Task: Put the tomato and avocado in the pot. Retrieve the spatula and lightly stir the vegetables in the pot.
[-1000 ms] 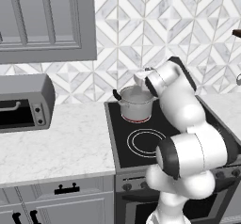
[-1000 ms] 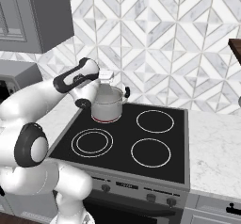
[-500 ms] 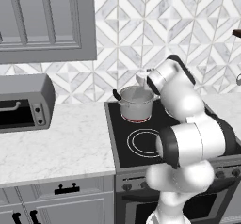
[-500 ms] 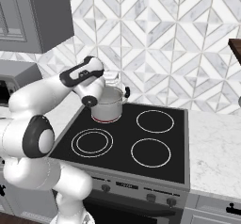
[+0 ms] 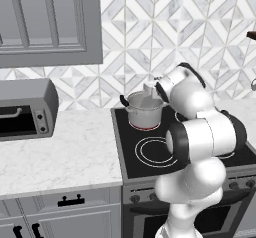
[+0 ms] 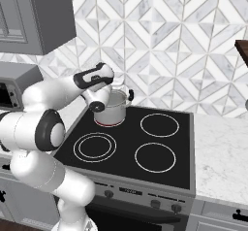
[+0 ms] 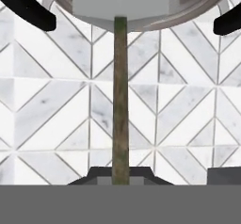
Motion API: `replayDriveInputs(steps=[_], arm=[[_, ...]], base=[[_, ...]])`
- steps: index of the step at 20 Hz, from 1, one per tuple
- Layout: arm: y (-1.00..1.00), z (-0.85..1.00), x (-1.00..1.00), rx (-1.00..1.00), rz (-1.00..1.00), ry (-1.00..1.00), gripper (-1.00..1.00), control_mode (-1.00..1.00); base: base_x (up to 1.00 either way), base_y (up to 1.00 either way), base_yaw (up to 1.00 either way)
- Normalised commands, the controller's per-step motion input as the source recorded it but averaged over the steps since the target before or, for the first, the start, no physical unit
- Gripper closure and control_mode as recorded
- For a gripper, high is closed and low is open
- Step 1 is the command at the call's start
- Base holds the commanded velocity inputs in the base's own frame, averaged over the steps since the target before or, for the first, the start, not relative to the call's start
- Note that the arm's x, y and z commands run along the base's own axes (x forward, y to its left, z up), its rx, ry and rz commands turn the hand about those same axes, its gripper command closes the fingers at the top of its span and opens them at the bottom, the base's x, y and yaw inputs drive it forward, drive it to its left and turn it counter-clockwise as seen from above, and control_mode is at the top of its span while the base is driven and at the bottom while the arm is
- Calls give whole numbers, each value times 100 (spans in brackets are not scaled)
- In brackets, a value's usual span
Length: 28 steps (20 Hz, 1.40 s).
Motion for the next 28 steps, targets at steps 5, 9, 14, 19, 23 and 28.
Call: replayDriveInputs(steps=[5, 9, 14, 19, 23, 28], arm=[[0, -30, 15, 0, 0, 5, 100, -100], [0, -27, 0, 0, 0, 7, 100, -100], [-7, -17, 0, 0, 0, 5, 100, -100], [-5, -8, 14, 0, 2, -7, 100, -100], [0, 0, 10, 0, 4, -10, 100, -100], [0, 0, -1, 0, 2, 0, 100, -100]], base=[[0, 0, 0], [0, 0, 0], [0, 0, 0], [0, 0, 0], [0, 0, 0], [0, 0, 0]])
